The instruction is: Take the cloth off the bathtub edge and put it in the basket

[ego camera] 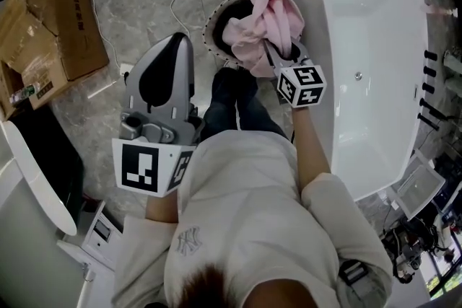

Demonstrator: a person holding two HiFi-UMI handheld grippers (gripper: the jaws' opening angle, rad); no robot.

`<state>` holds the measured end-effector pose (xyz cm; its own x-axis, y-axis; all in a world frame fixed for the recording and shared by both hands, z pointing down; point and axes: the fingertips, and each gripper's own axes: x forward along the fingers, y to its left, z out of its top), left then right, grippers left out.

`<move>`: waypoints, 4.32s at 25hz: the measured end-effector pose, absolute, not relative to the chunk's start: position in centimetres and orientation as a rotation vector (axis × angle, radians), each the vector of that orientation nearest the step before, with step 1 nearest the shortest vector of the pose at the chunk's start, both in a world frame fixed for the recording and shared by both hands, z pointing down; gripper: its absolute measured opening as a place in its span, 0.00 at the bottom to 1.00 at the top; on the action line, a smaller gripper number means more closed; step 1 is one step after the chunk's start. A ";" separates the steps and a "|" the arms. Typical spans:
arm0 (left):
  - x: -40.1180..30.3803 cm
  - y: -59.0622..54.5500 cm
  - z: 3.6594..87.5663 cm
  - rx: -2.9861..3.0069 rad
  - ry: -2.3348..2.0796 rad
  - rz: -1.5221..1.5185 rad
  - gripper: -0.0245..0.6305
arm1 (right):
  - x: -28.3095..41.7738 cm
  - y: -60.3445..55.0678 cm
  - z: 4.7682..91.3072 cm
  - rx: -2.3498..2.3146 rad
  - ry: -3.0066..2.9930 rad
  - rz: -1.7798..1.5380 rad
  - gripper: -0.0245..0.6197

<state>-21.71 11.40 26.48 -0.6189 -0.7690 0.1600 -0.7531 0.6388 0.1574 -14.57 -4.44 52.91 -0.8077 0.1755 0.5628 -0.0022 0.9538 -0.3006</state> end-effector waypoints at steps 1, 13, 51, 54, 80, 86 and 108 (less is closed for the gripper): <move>-21.7 11.2 27.0 1.249 -2.641 -0.117 0.11 | -14.5 -4.5 53.4 -0.118 -2.473 0.383 0.22; -22.7 9.7 33.7 1.239 -2.558 -0.158 0.11 | -14.3 -5.3 58.6 -0.083 -2.399 0.384 0.22; -22.4 9.5 50.6 1.069 -2.416 -0.293 0.11 | -16.1 -6.4 80.2 -0.005 -2.131 0.365 0.22; -22.4 9.6 50.8 1.068 -2.411 -0.296 0.11 | -16.0 -6.6 81.6 0.010 -2.100 0.375 0.22; -21.9 10.5 53.8 1.032 -2.362 -0.314 0.11 | -15.3 -5.9 87.7 -0.007 -1.986 0.325 0.22; -21.7 10.5 53.5 1.040 -2.367 -0.311 0.11 | -14.9 -6.0 87.8 0.000 -1.973 0.302 0.25; -21.7 9.8 52.0 1.053 -2.384 -0.328 0.11 | -14.0 -7.3 85.2 0.075 -2.006 0.297 0.31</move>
<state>-21.71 9.77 51.96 -0.5696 -0.7422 0.3532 -0.6192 0.6700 0.4095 -14.02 -7.33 85.20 -0.4408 0.0784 0.8942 -0.1840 0.9671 -0.1755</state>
